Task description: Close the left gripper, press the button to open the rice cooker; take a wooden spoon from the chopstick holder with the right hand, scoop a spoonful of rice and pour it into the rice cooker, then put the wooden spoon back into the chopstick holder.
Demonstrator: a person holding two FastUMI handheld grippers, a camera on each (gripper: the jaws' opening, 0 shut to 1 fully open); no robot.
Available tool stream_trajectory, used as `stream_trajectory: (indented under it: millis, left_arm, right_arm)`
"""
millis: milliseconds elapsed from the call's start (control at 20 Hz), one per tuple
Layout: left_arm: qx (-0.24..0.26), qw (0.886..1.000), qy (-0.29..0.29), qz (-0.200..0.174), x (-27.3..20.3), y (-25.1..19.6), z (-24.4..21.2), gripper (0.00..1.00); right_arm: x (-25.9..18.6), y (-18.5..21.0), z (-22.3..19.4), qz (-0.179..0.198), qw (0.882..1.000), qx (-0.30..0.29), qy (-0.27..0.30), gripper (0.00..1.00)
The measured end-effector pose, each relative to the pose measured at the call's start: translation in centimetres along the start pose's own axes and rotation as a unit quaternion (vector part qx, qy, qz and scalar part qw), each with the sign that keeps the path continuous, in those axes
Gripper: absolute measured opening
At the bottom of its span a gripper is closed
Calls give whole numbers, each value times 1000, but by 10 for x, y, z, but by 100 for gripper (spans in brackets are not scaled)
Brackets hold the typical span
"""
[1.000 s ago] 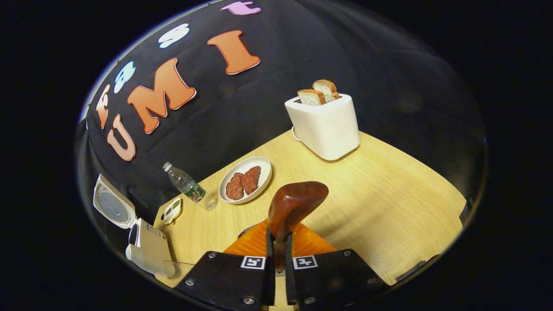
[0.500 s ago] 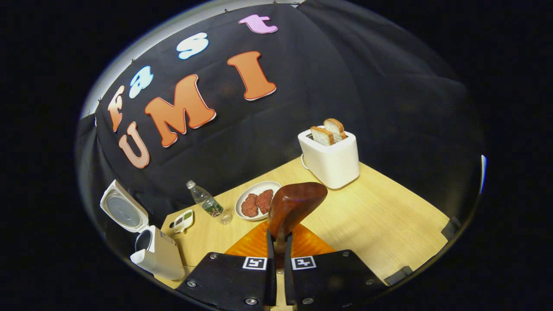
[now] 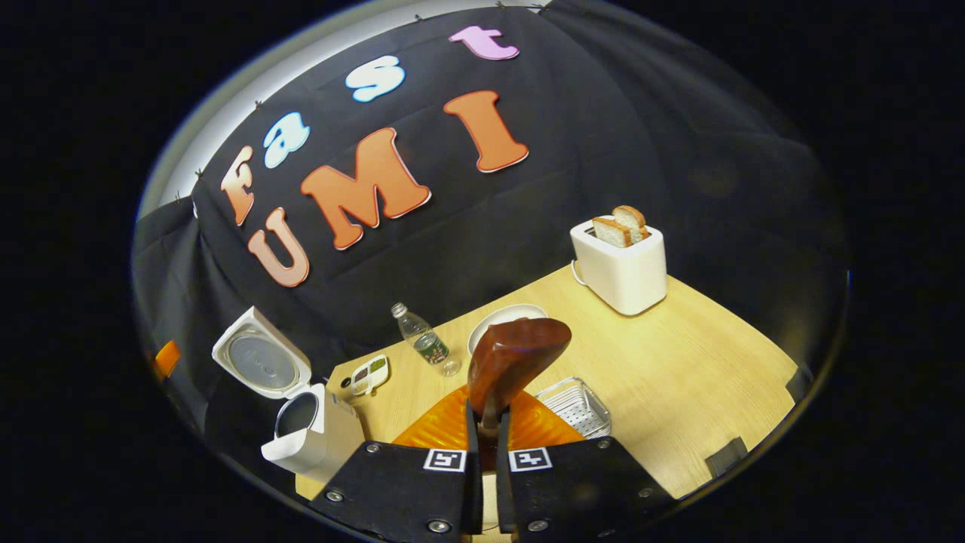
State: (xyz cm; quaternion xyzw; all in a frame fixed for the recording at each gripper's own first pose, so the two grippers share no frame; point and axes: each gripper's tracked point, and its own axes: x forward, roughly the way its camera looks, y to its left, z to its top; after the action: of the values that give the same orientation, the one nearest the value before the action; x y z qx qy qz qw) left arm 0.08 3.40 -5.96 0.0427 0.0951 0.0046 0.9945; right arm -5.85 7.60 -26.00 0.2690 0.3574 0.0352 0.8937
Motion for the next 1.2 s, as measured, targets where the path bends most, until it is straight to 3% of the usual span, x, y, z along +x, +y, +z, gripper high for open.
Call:
stream_trajectory:
  millis: [50, 100, 150, 500, 600, 650, 700, 850, 1000, 1200]
  left_arm:
    - [-3, 1000, 4, -3, 1, 1, -3, 92]
    - [-4, 1000, 6, -2, 2, 5, -7, 92]
    - [-3, 1000, 7, 0, 3, 10, -8, 99]
    - [0, 1000, 25, 0, 11, 42, -29, 99]
    - [6, 1000, 28, -3, 14, 51, -34, 100]
    - [7, 1000, 31, -3, 17, 55, -37, 95]
    - [6, 999, 34, -5, 19, 58, -40, 99]
    - [-9, 999, 41, -16, 24, 62, -45, 95]
    - [-48, 997, 45, -34, 27, 66, -44, 99]
    - [-36, 998, 38, -30, 32, 80, -42, 99]
  right_arm:
    - [0, 9, -7, 4, 1000, -11, 5, 6]
    - [0, 16, -15, 8, 1000, -23, 9, 6]
    - [0, 22, -21, 9, 999, -37, 11, 6]
    - [14, 37, -67, -27, 988, -152, 16, 7]
    - [20, 33, -76, -54, 979, -195, 12, 6]
    - [23, 35, -80, -62, 973, -224, 6, 7]
    - [24, 37, -87, -66, 967, -245, 6, 7]
    - [28, 36, -96, -87, 956, -282, -3, 7]
    - [30, 41, -108, -105, 938, -328, -18, 7]
    - [30, 39, -130, -122, 923, -365, -18, 7]
